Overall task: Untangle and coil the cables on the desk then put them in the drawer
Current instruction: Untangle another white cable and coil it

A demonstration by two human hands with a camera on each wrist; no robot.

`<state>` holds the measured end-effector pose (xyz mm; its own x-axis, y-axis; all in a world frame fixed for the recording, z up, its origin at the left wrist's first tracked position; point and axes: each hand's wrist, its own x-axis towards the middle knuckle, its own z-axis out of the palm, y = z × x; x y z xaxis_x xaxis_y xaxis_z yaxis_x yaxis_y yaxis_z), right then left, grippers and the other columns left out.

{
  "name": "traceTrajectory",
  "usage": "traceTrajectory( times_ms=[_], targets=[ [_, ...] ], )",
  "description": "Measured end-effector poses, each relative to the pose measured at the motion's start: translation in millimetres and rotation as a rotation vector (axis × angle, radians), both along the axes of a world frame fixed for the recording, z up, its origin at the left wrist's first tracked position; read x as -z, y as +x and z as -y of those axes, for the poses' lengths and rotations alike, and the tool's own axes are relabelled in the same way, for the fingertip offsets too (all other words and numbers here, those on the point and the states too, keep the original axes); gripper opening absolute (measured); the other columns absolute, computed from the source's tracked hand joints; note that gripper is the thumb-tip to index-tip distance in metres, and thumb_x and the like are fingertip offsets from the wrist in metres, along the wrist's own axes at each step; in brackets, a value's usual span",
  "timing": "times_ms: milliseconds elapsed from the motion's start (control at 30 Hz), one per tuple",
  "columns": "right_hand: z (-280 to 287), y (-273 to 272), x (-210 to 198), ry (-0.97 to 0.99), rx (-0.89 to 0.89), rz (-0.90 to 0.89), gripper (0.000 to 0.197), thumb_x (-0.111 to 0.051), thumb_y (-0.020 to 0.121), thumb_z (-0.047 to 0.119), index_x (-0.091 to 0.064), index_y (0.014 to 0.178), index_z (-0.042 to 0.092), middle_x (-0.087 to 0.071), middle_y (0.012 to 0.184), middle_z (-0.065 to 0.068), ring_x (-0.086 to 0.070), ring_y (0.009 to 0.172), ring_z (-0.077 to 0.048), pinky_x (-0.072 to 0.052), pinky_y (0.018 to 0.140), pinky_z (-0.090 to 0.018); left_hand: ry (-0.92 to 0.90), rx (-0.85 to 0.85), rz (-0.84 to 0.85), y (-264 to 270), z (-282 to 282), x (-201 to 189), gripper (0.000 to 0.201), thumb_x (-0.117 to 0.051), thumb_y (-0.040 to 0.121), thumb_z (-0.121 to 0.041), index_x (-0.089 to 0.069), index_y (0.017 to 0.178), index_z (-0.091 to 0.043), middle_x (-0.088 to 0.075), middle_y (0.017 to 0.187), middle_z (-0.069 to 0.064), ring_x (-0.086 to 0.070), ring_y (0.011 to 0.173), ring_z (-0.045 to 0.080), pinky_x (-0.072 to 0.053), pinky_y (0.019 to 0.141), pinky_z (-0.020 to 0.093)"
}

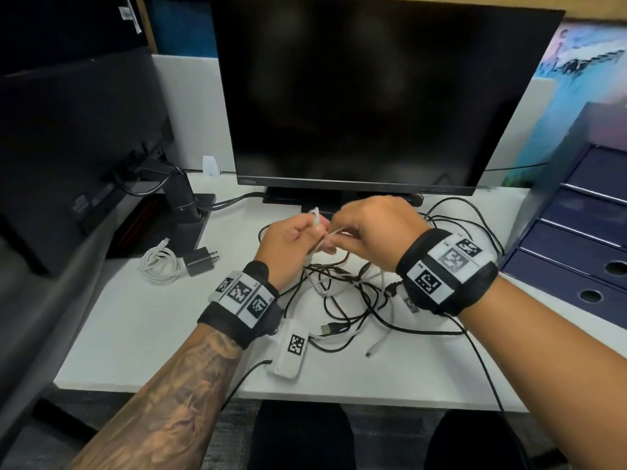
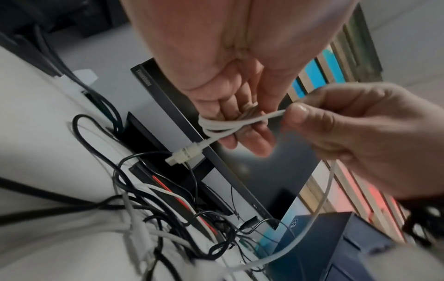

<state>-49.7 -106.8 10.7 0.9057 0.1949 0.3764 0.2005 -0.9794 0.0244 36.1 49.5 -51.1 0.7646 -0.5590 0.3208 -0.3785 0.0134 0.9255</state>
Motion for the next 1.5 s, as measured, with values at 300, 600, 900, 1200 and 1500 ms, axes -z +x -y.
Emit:
traceTrajectory(
  times_ms=[300,600,900,1200,1500],
  targets=[
    [20.7,7.1,-16.8,-0.054,-0.073,0.151,0.014,-0.066,0.093,0.038,-0.076,0.097,0.029,-0.064,0.086,0.010,-0.062,0.071,-0.014,-0.040,0.058,-0.026,0.023,0.172,-0.195,0.9,5.8,3.0,0.039,-0.039,0.105,-0.028,-0.067,0.089,-0.006,-0.044,0.060,0.001,-0.038,0.055,0.016,-0.039,0.060,0.032],
    [26.7,18.0,27.7,0.446,0.014,0.083,0.025,-0.055,0.101,0.038,-0.072,0.119,0.033,-0.063,0.093,0.018,-0.060,0.086,0.000,-0.054,0.081,-0.032,-0.390,0.436,-0.751,-2.2,1.8,-11.6,0.037,-0.033,0.105,-0.029,-0.054,0.081,-0.011,-0.027,0.055,-0.005,-0.026,0.049,0.011,-0.038,0.058,0.026],
    [-1.3,10.5,64.5,0.535,0.050,-0.231,0.025,-0.045,0.105,0.029,-0.065,0.119,0.027,-0.062,0.076,0.006,-0.056,0.070,-0.012,-0.048,0.067,-0.033,-0.755,0.305,-0.956,9.8,-2.8,-15.2,0.033,-0.032,0.105,-0.027,-0.053,0.087,-0.010,-0.033,0.062,-0.004,-0.034,0.052,0.011,-0.042,0.071,0.028],
    [-22.1,2.7,63.7,0.407,0.098,-0.434,0.027,-0.044,0.105,0.034,-0.053,0.082,0.023,-0.053,0.074,0.008,-0.053,0.075,-0.017,-0.042,0.067,-0.032,-0.830,0.039,-0.892,28.2,-3.5,-2.2,0.026,-0.037,0.106,-0.021,-0.057,0.095,-0.009,-0.056,0.079,0.002,-0.058,0.076,0.016,-0.046,0.104,0.040],
    [-16.0,-5.2,22.7,0.003,-0.049,0.024,0.025,-0.048,0.103,0.039,-0.070,0.099,0.026,-0.070,0.088,0.007,-0.066,0.079,-0.020,-0.042,0.062,-0.027,-0.256,-0.045,-0.312,12.5,2.4,10.5,0.023,-0.047,0.103,-0.023,-0.066,0.094,-0.013,-0.069,0.072,-0.001,-0.064,0.070,0.016,-0.051,0.075,0.034]
  ],
)
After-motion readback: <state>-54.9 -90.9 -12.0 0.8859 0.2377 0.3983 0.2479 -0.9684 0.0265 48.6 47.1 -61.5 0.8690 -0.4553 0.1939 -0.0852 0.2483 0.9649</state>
